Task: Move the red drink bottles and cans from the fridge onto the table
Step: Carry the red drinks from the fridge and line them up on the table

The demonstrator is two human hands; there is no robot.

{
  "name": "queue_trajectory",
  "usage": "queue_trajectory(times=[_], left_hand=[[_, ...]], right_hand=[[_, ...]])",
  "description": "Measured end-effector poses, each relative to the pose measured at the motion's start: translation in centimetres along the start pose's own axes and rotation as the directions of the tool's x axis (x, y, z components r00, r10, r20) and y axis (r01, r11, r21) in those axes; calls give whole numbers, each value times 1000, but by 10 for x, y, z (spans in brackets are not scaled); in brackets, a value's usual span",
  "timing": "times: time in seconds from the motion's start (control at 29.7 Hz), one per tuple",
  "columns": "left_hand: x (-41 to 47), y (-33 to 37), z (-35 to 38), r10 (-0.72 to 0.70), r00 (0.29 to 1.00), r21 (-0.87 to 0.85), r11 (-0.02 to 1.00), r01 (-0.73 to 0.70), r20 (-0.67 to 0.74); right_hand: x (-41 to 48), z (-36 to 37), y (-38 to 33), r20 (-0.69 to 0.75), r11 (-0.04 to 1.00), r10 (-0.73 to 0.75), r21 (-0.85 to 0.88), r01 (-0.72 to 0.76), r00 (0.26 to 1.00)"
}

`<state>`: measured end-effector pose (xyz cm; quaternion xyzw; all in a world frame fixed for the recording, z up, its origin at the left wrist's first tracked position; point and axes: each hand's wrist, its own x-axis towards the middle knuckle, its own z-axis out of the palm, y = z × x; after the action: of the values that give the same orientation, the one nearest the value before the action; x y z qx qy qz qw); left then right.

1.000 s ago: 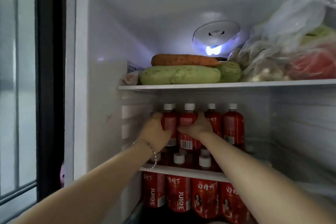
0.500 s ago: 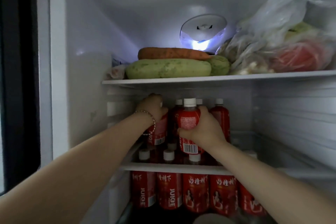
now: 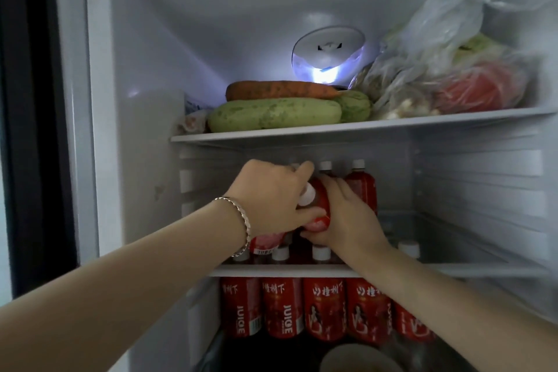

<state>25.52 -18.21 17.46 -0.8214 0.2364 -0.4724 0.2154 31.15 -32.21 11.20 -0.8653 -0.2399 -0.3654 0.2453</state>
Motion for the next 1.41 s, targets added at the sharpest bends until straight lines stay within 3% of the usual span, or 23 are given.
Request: queue_trajectory(times=[0.1, 0.24, 0.37, 0.44, 0.5, 0.61, 0.77, 0.87, 0.91, 1.04, 1.21, 1.41], left_hand=[[9, 2, 4, 27, 993, 35, 999, -31, 116], [14, 1, 7, 65, 986, 71, 995, -77, 151], [10, 9, 11, 56, 987, 92, 993, -70, 149], [9, 9, 13, 47, 990, 107, 992, -62, 134], [8, 9, 12, 52, 990, 119, 991, -67, 129], [10, 11, 14, 49, 992, 124, 990, -63, 115], [9, 19, 12, 42, 998, 120, 992, -49, 56], [4, 17, 9, -30, 999, 92, 995, 29, 11], [3, 15, 13, -20, 998, 72, 997, 24, -55], [3, 17, 18, -16, 998, 67, 998, 20, -62], [3, 17, 19, 1, 997, 49, 999, 3, -82], [1, 22, 12, 38, 999, 78, 996, -38, -4]], right_hand=[[-3, -2, 0, -33, 1000, -27, 4, 27, 999], [-8, -9, 0, -6, 990, -56, 126, 56, 998], [4, -18, 26, 305, 978, -93, 205, 30, 948], [17, -25, 54, 399, 1000, 11, 8, -15, 917], [34, -32, 82, 340, 971, 127, -234, -47, 932], [60, -38, 105, 233, 906, 205, -412, -95, 951], [104, -24, 102, 222, 903, 282, -391, -180, 933], [109, -4, 103, 239, 913, 283, -364, -184, 929], [109, 0, 104, 192, 918, 255, -355, -175, 948], [105, -6, 95, 3, 927, 159, -344, -148, 987], [86, -17, 76, 1, 832, 232, -518, -198, 973], [49, -17, 78, 227, 850, 315, -499, -167, 922]])
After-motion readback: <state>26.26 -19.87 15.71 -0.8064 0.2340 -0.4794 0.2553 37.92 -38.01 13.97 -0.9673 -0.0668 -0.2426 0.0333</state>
